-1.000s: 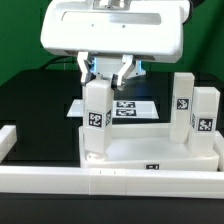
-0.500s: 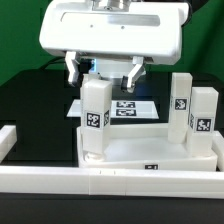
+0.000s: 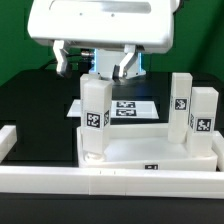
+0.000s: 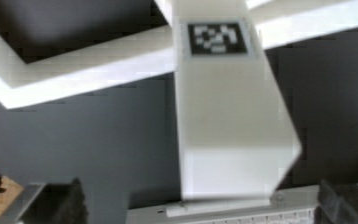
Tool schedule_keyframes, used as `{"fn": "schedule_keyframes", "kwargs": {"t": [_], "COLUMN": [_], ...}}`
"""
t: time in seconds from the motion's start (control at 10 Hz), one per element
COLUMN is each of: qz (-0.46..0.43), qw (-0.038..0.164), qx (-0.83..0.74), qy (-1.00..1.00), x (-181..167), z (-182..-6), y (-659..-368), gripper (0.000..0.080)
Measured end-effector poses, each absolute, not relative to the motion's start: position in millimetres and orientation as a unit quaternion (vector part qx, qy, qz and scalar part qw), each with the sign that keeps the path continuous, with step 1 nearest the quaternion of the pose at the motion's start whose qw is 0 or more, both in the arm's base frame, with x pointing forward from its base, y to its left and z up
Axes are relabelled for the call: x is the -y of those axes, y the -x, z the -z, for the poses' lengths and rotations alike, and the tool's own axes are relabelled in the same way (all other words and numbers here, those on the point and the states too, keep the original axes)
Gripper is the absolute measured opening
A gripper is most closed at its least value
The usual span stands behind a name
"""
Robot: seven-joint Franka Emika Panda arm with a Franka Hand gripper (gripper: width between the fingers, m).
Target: Assemble desk
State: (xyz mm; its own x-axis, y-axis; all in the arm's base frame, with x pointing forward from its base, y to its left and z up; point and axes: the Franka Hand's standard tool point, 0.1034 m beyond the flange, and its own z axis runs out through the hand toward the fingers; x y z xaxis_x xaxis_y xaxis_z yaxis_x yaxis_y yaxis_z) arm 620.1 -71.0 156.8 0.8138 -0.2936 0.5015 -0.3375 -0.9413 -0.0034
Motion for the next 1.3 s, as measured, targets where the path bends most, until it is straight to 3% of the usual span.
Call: {"fn": "schedule_keyframes", "kwargs": {"t": [0.2, 0.5, 0.6, 1.0, 1.3], "qz": [-0.244, -0.226, -0.190, -0.034, -0.003], "qw": [0.029, 0.028, 0.024, -0.021, -0.023], "qx": [0.172, 0.171, 0.174, 0.183, 0.184], "qy": [-0.954, -0.959, -0.966, -0.982, -0.983], "x": [76, 76, 79, 72, 75], "z": [-174.3, -164.6, -151.5, -145.7, -140.2], "y": [-624, -620, -615, -613, -619], "gripper": [0.0649, 0.0649, 0.0649, 0.0649, 0.0649]}}
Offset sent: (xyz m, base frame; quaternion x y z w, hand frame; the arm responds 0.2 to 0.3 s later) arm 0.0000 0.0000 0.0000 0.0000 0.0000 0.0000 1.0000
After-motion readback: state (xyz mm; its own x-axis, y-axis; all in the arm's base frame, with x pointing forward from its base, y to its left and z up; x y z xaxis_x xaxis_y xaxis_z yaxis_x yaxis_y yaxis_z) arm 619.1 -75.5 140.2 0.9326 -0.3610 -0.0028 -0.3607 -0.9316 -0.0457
